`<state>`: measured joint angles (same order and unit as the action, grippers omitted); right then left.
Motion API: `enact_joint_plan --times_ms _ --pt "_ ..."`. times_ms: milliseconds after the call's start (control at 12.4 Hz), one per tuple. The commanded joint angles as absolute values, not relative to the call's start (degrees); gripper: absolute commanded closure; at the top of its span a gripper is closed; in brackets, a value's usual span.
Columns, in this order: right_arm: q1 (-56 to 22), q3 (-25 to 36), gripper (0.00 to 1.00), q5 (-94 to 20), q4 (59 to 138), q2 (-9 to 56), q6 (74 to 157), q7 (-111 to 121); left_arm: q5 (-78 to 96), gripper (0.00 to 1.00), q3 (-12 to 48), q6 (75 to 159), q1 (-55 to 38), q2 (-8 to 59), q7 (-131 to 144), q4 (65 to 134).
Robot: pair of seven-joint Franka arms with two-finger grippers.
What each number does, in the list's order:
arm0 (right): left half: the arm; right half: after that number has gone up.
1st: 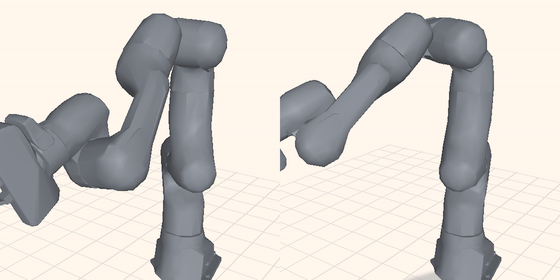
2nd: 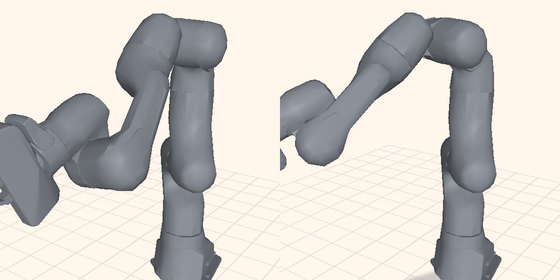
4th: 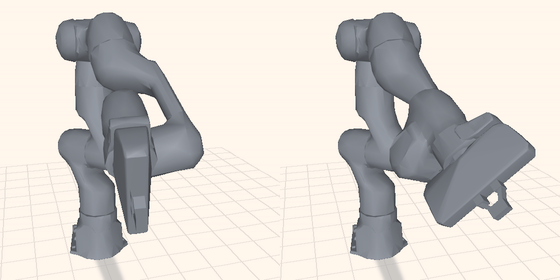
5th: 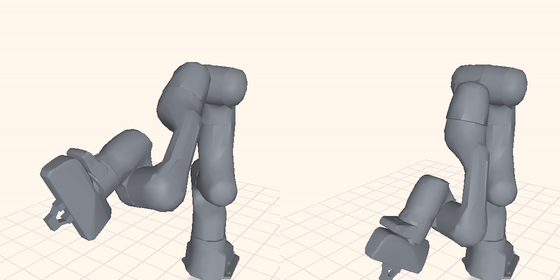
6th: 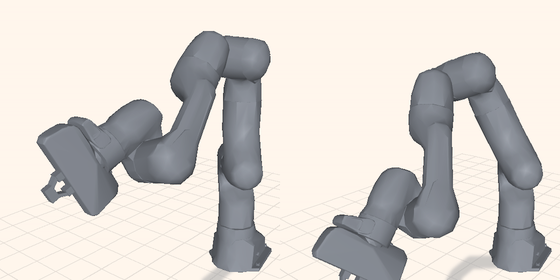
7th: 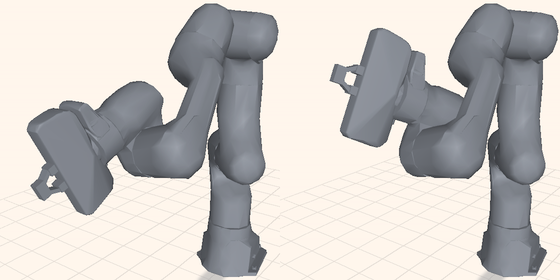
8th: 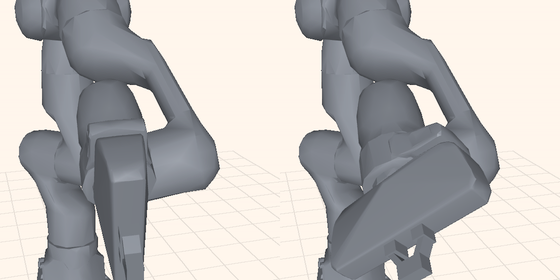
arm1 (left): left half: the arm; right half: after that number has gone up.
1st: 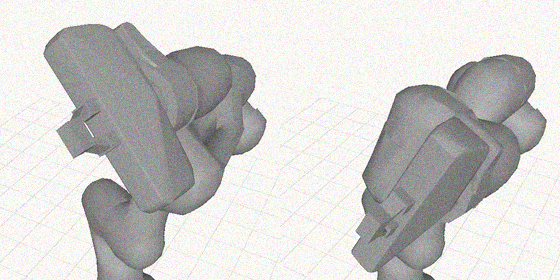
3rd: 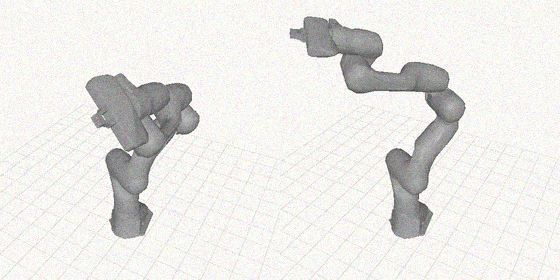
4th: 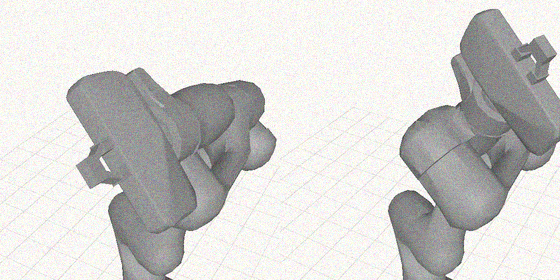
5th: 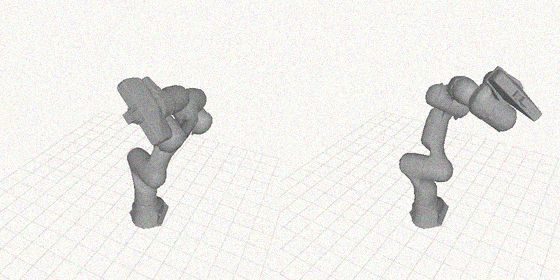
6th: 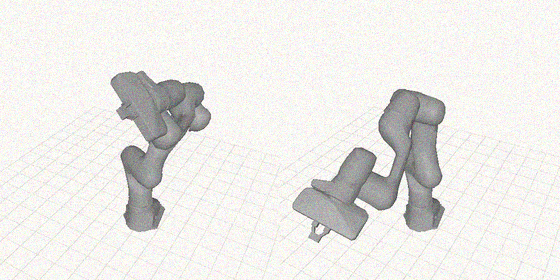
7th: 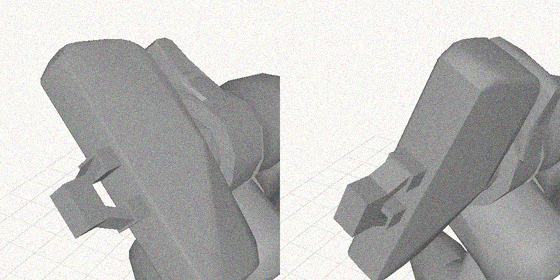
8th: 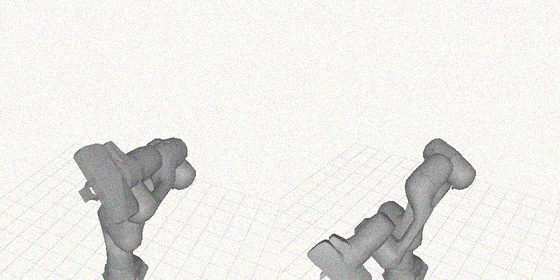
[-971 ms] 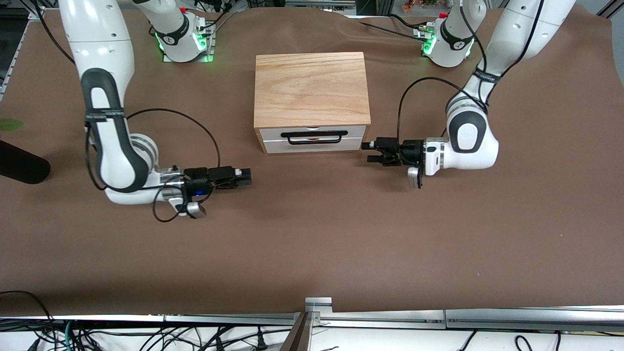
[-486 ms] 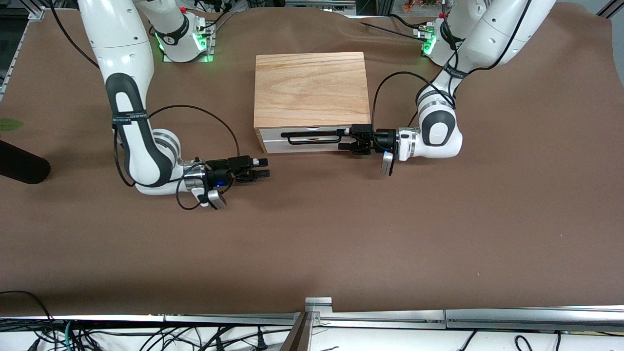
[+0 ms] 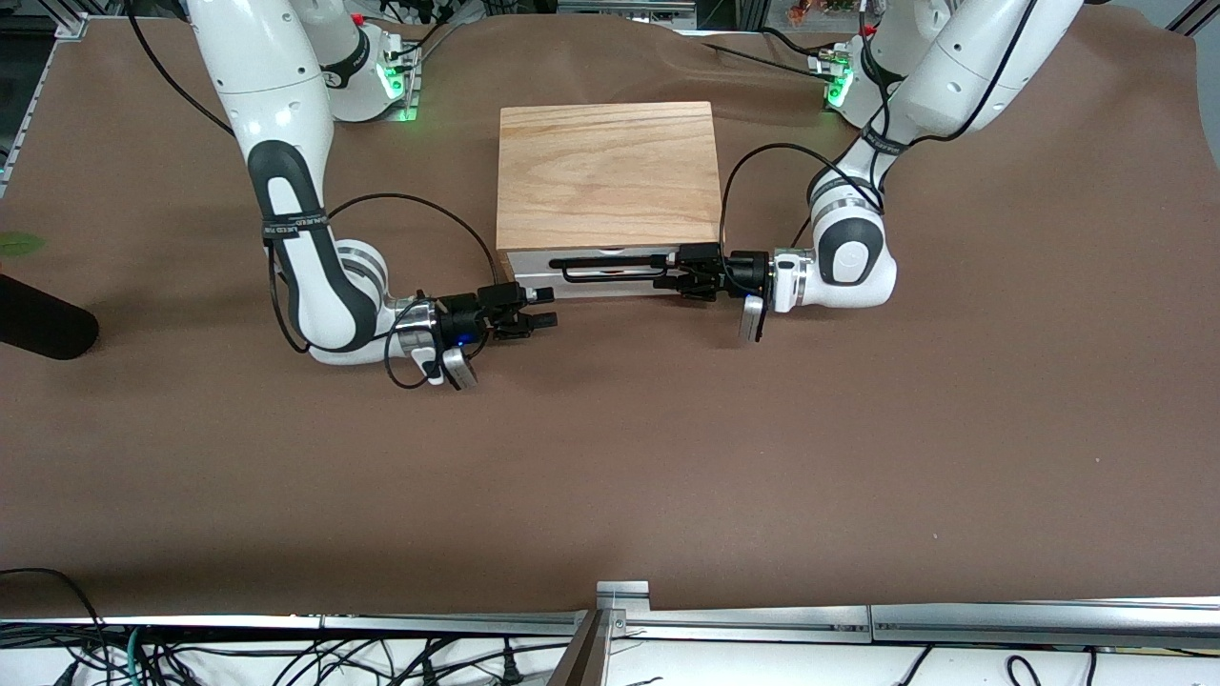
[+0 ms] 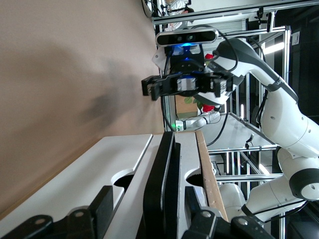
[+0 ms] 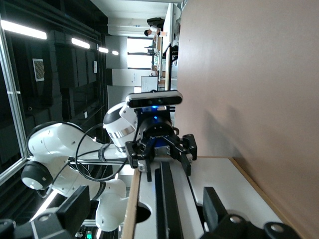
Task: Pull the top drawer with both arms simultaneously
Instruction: 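Close the left gripper and the right gripper on the black handle ends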
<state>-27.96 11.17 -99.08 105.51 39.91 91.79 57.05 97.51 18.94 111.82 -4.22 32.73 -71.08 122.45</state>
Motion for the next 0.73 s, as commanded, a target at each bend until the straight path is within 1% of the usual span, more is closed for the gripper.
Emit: enact_joint_plan --times_ms 0,81,162,405,486,566,647 --pt "-29.8 11.3 0.0 -101.2 107.8 39.9 91.8 60.6 99.8 0.54 19.5 111.4 -4.6 32.5 -73.9 122.7" --pt "-30.7 11.3 0.0 -101.5 108.2 39.9 91.8 60.6 99.8 0.64 19.6 111.4 -4.6 32.5 -74.2 122.7" --pt "-31.5 11.2 0.0 -101.7 108.3 39.9 92.0 60.6 99.8 0.69 19.5 111.2 -4.6 32.4 -74.3 122.7" --pt "-32.5 11.2 0.01 -101.7 109.2 39.9 91.8 61.1 99.3 0.68 19.4 109.7 -4.0 32.3 -74.2 122.8" --pt "-32.5 11.1 0.05 -101.7 109.2 39.9 91.6 61.5 99.0 0.68 19.3 109.3 -3.8 32.4 -74.2 122.8" --pt "-32.6 11.2 0.15 -101.7 109.2 39.9 91.6 61.7 99.0 0.66 19.2 109.1 -3.7 32.4 -74.2 123.0" --pt "-32.7 11.2 0.32 -101.6 109.2 39.9 91.6 61.9 98.8 0.66 19.1 109.1 -3.3 32.5 -74.2 123.1"
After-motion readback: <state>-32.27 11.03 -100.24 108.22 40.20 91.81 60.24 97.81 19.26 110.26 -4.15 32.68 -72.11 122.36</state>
